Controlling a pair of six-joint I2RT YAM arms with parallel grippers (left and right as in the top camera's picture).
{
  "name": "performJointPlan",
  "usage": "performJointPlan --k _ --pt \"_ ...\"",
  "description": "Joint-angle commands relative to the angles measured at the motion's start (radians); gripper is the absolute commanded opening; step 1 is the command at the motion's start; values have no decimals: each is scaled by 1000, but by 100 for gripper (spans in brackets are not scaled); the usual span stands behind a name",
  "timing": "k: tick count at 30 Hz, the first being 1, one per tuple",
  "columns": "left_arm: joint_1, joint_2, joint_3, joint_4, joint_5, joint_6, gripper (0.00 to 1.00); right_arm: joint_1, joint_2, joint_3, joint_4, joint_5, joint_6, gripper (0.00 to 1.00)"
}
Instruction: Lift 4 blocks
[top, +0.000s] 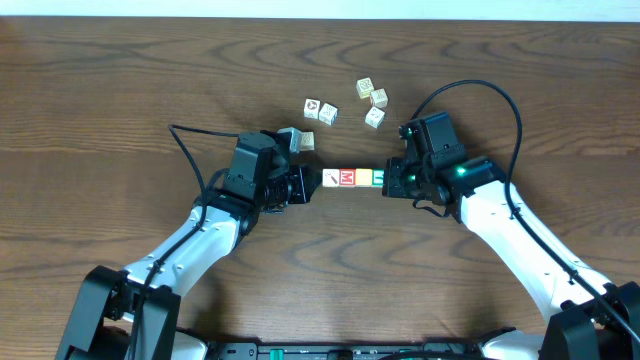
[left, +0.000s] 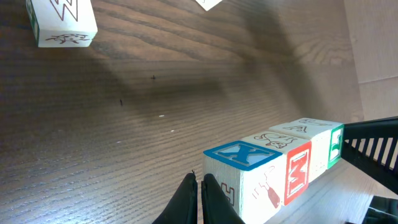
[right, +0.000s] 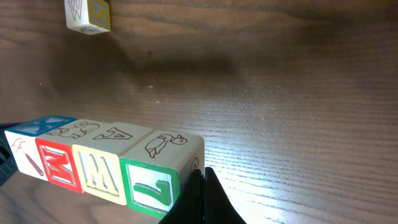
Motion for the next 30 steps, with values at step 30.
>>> performJointPlan --k 30 --pt "-85 -19 35 -81 136 43 7 76 24 35 -14 -228 -7 1"
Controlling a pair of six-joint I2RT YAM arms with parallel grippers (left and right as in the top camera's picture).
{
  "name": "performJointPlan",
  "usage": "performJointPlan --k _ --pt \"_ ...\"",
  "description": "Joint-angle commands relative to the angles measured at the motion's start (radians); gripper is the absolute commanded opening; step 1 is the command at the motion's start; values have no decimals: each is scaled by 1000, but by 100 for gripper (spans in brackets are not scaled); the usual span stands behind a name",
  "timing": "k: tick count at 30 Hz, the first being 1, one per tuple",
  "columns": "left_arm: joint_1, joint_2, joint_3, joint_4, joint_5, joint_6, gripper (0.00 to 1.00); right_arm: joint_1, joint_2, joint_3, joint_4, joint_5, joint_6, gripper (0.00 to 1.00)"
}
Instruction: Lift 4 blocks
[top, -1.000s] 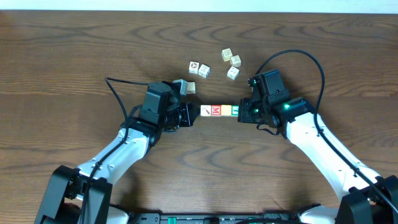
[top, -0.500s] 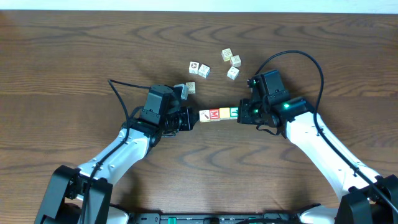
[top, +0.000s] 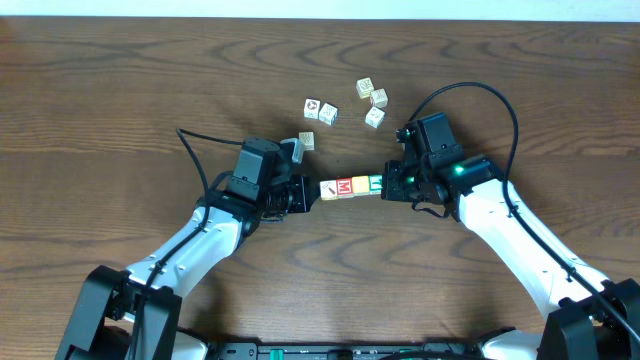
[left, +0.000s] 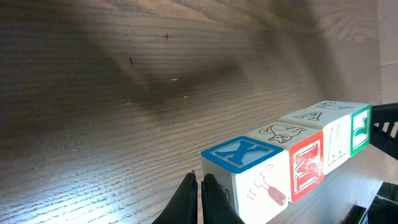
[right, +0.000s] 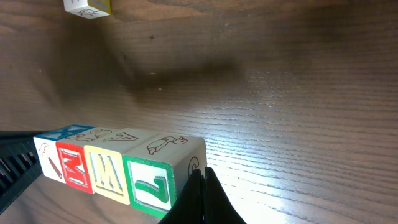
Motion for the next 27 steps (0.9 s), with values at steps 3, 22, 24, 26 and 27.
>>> performJointPlan --k 3,22,24,26,27 --pt "-76 -19 35 30 133 16 7 76 13 27 11 -199 -5 1" --pt "-76 -19 35 29 126 16 7 76 38 3 -1 -185 -5 1" --pt "-76 -19 35 29 126 11 7 76 54 3 0 -186 -5 1" --pt "-78 -19 35 29 126 8 7 76 68 3 2 -187 -5 1" --pt "-80 -19 35 29 124 9 7 76 74 3 4 -189 -5 1"
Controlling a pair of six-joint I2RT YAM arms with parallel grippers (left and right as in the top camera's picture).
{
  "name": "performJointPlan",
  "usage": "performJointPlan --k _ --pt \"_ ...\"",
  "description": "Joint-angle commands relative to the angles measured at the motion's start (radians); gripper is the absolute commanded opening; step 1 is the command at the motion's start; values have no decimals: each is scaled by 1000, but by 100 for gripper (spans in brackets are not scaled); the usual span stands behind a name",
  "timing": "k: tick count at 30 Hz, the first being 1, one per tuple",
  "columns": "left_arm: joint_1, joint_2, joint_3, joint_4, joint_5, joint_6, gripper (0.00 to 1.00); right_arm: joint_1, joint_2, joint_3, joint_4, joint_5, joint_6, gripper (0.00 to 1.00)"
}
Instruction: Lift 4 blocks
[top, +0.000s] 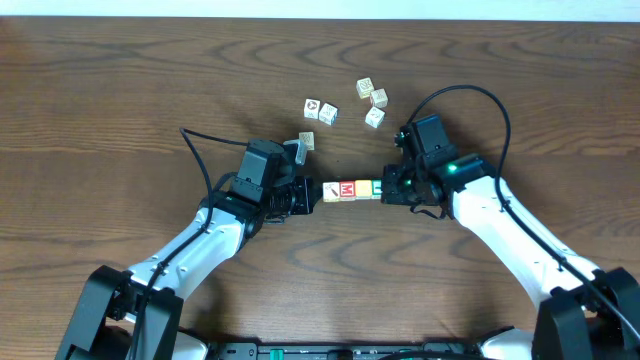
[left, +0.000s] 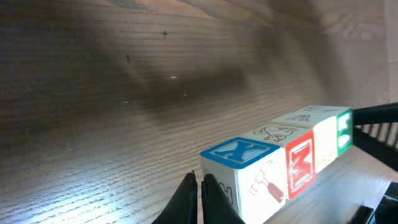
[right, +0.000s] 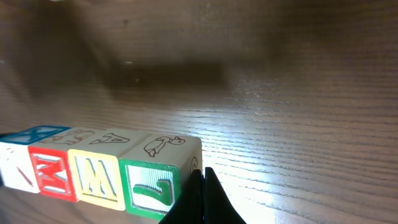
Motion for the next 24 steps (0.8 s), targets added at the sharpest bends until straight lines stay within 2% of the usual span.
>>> performJointPlan --k 1,24 --pt "-63 -19 35 27 141 9 7 64 35 4 30 -229 -4 1" --pt "-107 -8 33 -19 65 9 7 84 53 4 48 -231 -4 1"
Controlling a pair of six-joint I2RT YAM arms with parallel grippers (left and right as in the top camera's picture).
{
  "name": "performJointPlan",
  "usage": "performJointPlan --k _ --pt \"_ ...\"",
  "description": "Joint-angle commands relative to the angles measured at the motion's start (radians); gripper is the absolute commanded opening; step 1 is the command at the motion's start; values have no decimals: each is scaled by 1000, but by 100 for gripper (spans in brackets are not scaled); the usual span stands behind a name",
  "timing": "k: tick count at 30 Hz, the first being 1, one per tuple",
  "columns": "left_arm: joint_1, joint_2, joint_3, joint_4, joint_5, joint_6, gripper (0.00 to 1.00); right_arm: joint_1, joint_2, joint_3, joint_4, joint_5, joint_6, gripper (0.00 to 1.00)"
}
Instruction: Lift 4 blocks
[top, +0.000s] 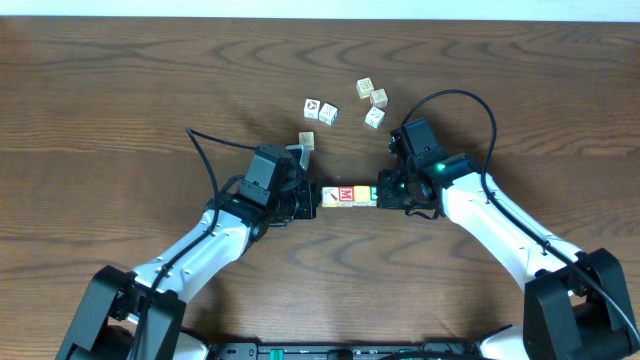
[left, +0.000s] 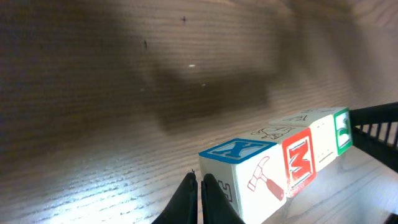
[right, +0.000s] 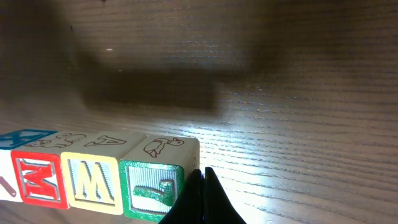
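Four lettered blocks form one row (top: 347, 196) held off the table, with its shadow on the wood behind. From left to right they are a blue X block (left: 239, 168), a red M block (left: 297, 163), a yellow W block (right: 93, 177) and a green block (right: 158, 180). My left gripper (left: 199, 180) is shut, its tips pressed against the X block's end. My right gripper (right: 201, 177) is shut, its tips against the green block's end. The row is squeezed between the two.
Several loose blocks lie on the table behind the row: a pair (top: 320, 110), three more (top: 373, 100) and one (top: 306, 141) just behind my left arm. Black cables arc from both arms.
The row and both shut grippers have shifted slightly toward the table's front edge. In both wrist views the row's shadow on the wood is darker and sharper.
At every moment the four blocks were pinched end to end between my two shut grippers, off the table. Across the moments the row has shifted slightly left and toward the front edge. The loose blocks have dropped out of the wrist views, and the shadow has grown sharper.
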Motion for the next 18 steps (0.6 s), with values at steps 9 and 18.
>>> performJointPlan --k 9,18 --pt "-64 4 32 18 151 9 7 65 0 13 32 -234 -4 1" --pt "-64 50 32 19 151 9 7 81 1 12 29 -204 -5 1"
